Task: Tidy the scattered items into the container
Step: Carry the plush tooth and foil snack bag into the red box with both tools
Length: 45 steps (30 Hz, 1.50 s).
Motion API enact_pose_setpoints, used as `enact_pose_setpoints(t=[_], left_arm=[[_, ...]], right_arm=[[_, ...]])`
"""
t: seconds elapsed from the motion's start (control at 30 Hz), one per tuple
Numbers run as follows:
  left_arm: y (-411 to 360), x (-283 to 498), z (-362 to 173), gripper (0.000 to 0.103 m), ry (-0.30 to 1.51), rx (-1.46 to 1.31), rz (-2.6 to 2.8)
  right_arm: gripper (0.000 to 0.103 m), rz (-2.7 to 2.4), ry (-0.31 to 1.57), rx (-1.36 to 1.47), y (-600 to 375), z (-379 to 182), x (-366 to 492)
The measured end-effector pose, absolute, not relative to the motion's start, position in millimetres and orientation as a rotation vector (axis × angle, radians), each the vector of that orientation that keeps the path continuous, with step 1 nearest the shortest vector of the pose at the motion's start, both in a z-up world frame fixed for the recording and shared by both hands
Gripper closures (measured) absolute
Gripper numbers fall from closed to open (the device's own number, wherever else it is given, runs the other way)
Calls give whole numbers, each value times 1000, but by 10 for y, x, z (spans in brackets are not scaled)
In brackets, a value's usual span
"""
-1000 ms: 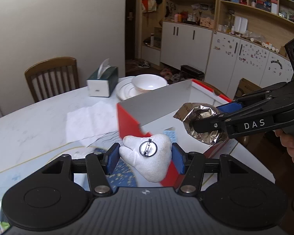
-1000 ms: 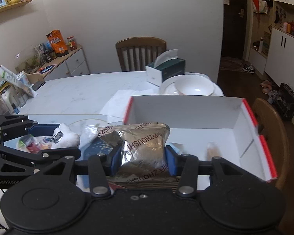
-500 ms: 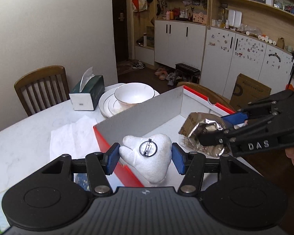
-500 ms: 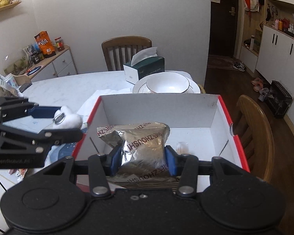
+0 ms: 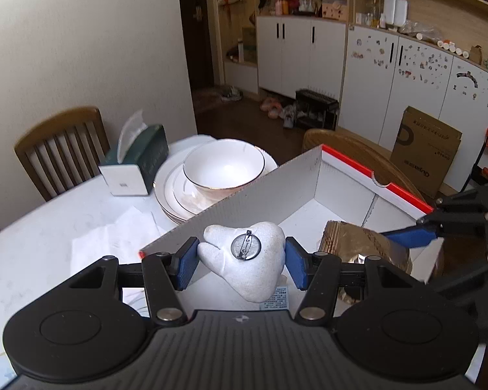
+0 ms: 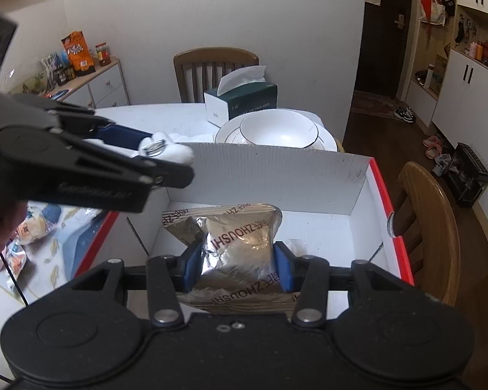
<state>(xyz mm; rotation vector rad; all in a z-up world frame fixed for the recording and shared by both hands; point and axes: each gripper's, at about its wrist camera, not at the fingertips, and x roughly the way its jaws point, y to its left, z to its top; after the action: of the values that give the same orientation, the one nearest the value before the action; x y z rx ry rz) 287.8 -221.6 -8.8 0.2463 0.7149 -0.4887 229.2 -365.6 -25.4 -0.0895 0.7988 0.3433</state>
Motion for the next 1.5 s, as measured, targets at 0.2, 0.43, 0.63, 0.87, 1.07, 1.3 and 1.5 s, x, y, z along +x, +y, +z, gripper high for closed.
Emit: enact_pose_setpoints(t=[0.2, 0.43, 0.63, 0.87, 1.07, 1.3, 1.5], left_arm=[[-2349, 3106, -227, 47, 779, 267, -487], [-2538, 3302, -437, 47, 849, 316, -482], [-2634, 3413, -650, 47, 919, 371, -479], [-2703, 3532, -805, 47, 985, 381, -471], [-2720, 3627, -879, 47, 1037, 354, -463], [-2741, 3727, -940, 47, 1074, 340, -436], [-2753, 3809, -1007, 47, 1116, 335, -415]], right_arm=[[58, 369, 819, -119, -3629, -353, 2381], [58, 388, 860, -165, -3566, -531, 2480], [58, 388, 889, -209, -3554, -671, 2537], [58, 373, 927, -266, -3590, -781, 2601], [58, 387, 965, -282, -3614, -863, 2622], [58, 368, 1005, -266, -3660, -952, 2676], [58, 373, 1023, -272, -3656, -954, 2674]])
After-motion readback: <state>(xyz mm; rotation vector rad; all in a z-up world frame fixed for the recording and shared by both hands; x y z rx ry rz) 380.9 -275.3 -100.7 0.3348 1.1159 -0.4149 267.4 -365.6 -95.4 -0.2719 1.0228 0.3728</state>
